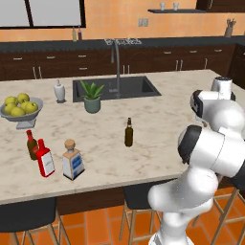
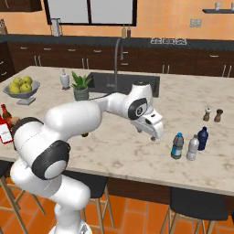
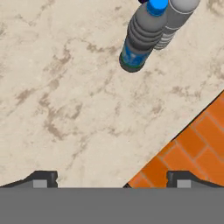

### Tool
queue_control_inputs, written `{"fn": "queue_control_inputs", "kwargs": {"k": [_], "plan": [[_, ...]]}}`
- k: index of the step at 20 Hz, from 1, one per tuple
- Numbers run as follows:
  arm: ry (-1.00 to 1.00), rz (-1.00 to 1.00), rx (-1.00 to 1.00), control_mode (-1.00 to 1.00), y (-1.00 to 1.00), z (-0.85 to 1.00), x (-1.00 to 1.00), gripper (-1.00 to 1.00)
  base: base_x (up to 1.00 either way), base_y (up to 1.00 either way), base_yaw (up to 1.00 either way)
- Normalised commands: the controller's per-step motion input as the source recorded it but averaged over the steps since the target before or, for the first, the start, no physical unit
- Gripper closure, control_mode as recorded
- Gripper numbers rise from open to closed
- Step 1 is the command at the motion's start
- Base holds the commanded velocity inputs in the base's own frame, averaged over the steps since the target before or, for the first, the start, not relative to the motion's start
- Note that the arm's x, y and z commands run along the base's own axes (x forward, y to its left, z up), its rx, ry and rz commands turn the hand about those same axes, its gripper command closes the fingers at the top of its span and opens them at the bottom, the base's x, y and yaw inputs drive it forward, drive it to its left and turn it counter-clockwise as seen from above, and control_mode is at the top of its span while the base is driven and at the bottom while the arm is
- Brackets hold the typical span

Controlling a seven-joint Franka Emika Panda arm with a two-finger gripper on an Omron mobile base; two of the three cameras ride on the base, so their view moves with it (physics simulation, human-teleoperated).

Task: Move the plastic bottles in the middle to the plastics group, and the glass bottles in the middle to the glass group.

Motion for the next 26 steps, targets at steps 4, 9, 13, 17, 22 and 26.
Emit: {"fn": "queue_control_inputs", "kwargs": {"k": [4,9,13,17,22,26], "plan": [[0.00,0.28,-0.10,-1.00,1.00,0.00,0.00,-1.00,0.00,0.00,0.00],[0.00,0.20,-0.08,-1.00,1.00,0.02,0.00,-1.00,0.00,0.00,0.00],[0.00,0.10,-0.06,-1.00,1.00,0.05,0.00,-1.00,0.00,0.00,0.00],[-0.04,0.11,0.00,-1.00,1.00,0.15,0.00,-1.00,0.00,0.00,0.00],[0.04,0.10,0.04,-1.00,0.87,0.47,0.00,-1.00,0.00,0.00,0.00],[0.22,0.14,0.08,-1.00,0.67,0.48,0.13,-1.00,0.00,0.00,0.00]]}}
